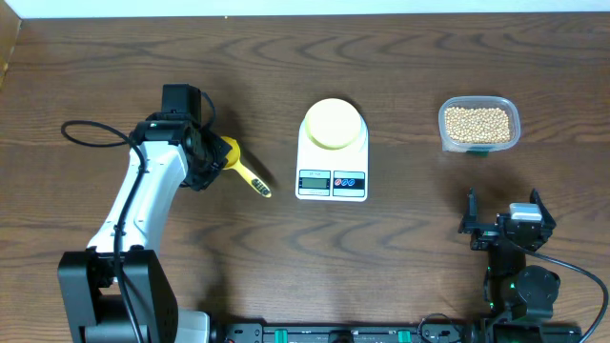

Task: Scoop item into bowl and weigh 50g on scale
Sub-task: 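Lift the yellow scoop with the left gripper and turn it right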

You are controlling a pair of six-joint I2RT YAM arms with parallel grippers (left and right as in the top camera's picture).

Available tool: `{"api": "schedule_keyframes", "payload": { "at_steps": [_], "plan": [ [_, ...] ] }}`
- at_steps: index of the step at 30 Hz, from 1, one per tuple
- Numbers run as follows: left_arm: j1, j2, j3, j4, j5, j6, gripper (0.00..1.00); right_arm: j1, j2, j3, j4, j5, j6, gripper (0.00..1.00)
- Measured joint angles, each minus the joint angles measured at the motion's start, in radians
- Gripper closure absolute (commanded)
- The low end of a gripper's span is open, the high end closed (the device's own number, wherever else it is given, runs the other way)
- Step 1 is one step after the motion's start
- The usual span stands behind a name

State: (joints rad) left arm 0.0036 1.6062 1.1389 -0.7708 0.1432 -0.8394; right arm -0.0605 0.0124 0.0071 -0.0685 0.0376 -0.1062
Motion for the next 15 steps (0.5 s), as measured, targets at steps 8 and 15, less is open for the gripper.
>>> {"api": "schedule_keyframes", "payload": {
  "at_steps": [8, 15],
  "plan": [
    [0.0, 0.0, 0.0, 0.02, 0.01, -0.157, 0.93, 0.0, 0.0, 0.0, 0.0, 0.0, 0.0, 0.01],
    [0.0, 0.0, 0.0, 0.046, 0.012, -0.356, 0.92, 0.0, 0.0, 0.0, 0.0, 0.0, 0.0, 0.01]
  ]
}}
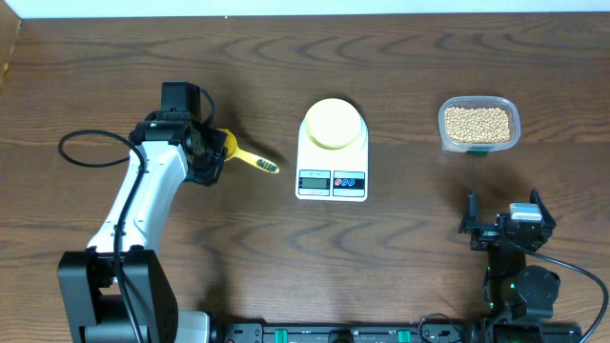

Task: Scoop item into bowl and weigh 50g on scale
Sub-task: 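Lift the yellow scoop with the left gripper and turn it right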

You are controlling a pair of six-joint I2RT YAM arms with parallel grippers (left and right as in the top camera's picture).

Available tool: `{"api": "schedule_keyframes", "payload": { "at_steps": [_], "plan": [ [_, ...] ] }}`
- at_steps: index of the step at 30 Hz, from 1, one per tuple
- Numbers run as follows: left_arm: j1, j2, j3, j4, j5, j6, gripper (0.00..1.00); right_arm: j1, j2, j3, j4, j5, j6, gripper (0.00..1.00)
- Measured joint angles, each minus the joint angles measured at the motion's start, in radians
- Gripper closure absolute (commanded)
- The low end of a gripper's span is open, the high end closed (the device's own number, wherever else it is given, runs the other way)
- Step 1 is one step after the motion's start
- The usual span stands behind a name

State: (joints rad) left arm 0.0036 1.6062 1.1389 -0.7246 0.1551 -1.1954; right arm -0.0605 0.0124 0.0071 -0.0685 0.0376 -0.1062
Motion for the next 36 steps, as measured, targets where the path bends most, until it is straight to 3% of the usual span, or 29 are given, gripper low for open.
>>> {"api": "schedule_keyframes", "payload": {
  "at_steps": [22, 36],
  "plan": [
    [0.0, 0.0, 0.0, 0.004, 0.001, -0.119, 0.92, 0.0, 0.0, 0.0, 0.0, 0.0, 0.0, 0.01],
    [0.0, 0.0, 0.0, 0.004, 0.087, -0.2, 0.92, 0.0, 0.0, 0.0, 0.0, 0.0, 0.0, 0.01]
  ]
}}
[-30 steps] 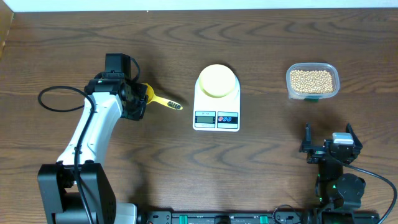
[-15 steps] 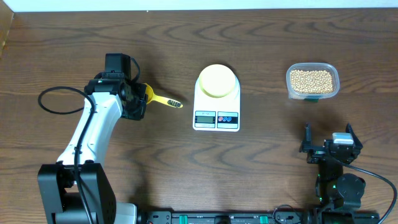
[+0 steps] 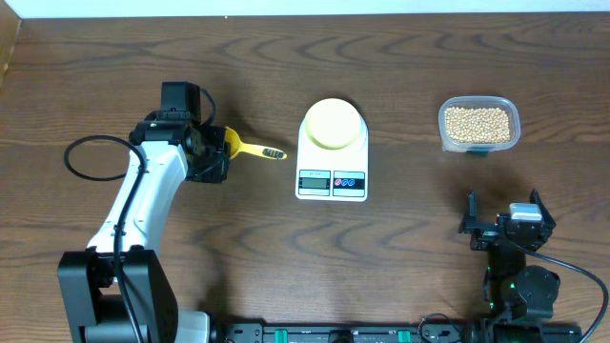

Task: Scoop item into bowl and weigh 50g on scale
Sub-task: 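Lift the yellow scoop with the left gripper and turn it right, then move the right gripper toward the scale beside the scoop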

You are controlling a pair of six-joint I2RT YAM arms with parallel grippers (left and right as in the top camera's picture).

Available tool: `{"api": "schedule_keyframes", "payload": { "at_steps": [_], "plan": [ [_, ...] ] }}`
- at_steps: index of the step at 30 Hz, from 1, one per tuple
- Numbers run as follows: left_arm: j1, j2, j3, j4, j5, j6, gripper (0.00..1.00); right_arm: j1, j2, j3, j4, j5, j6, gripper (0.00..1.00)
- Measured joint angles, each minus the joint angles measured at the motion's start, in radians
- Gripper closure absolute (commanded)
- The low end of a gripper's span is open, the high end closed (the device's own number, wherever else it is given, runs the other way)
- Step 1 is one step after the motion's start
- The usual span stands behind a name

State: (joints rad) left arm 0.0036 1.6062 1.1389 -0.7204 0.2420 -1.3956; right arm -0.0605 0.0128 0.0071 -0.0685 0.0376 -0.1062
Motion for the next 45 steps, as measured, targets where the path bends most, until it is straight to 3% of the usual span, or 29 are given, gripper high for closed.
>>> {"api": "schedule_keyframes", "payload": {
  "at_steps": [33, 45],
  "plan": [
    [0.0, 0.0, 0.0, -0.001, 0.015, -0.022, 0.92, 0.0, 0.0, 0.0, 0.003, -0.024, 0.005, 0.01],
    [0.0, 0.0, 0.0, -0.001, 0.015, -0.022, 0.92, 0.0, 0.0, 0.0, 0.089, -0.09, 0.212, 0.01]
  ]
}}
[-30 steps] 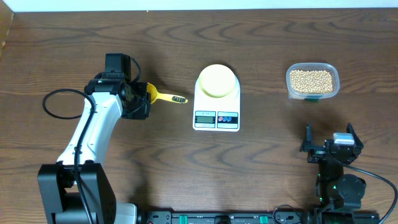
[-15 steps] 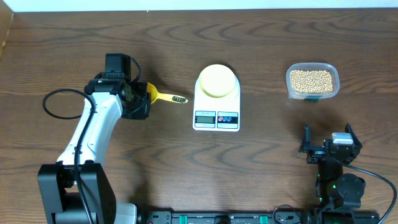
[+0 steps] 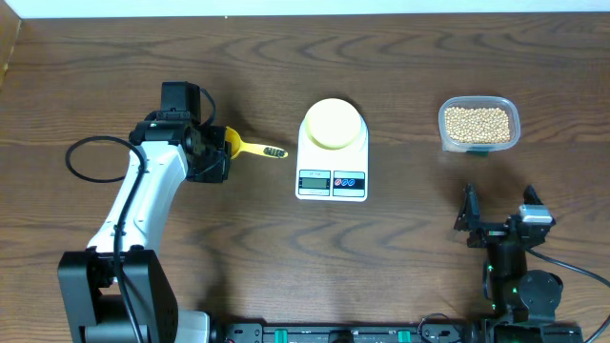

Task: Scoop item into bowl and weigh 50g on scale
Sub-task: 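Move the right gripper toward the scale beside the scoop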

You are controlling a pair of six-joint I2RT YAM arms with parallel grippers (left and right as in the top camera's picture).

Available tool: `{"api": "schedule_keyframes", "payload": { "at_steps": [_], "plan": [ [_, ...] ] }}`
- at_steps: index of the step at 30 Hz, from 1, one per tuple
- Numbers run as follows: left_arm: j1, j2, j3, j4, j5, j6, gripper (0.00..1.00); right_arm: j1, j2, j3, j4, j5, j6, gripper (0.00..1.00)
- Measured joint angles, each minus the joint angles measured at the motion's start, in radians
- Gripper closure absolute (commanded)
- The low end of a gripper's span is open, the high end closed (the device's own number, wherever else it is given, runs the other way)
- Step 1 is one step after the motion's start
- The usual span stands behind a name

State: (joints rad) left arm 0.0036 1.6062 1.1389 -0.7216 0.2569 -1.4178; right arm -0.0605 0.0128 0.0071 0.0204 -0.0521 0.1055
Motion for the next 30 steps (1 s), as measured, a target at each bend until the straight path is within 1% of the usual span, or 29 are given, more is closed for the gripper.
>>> {"api": "schedule_keyframes", "payload": {
  "at_steps": [7, 13, 18, 24, 30],
  "plan": [
    [0.0, 0.0, 0.0, -0.008, 0.0, 0.0, 0.92, 0.0, 0.019, 0.034, -0.001, -0.053, 0.061, 0.01],
    [0.0, 0.0, 0.0, -0.013, 0.0, 0.0, 0.92, 0.0, 0.128, 0.113, 0.0, -0.105, 0.092, 0.01],
    [0.0, 0.0, 0.0, -0.013, 0.0, 0.0, 0.93, 0.0, 0.301, 0.2, 0.001, -0.168, 0.105, 0.01],
    [0.0, 0.0, 0.0, -0.015, 0.0, 0.0, 0.92, 0.0, 0.542, 0.322, 0.015, -0.288, 0.12, 0.01],
    [0.0, 0.0, 0.0, -0.015, 0.0, 0.0, 0.92, 0.0, 0.777, 0.428, 0.112, -0.452, 0.188, 0.01]
  ]
}}
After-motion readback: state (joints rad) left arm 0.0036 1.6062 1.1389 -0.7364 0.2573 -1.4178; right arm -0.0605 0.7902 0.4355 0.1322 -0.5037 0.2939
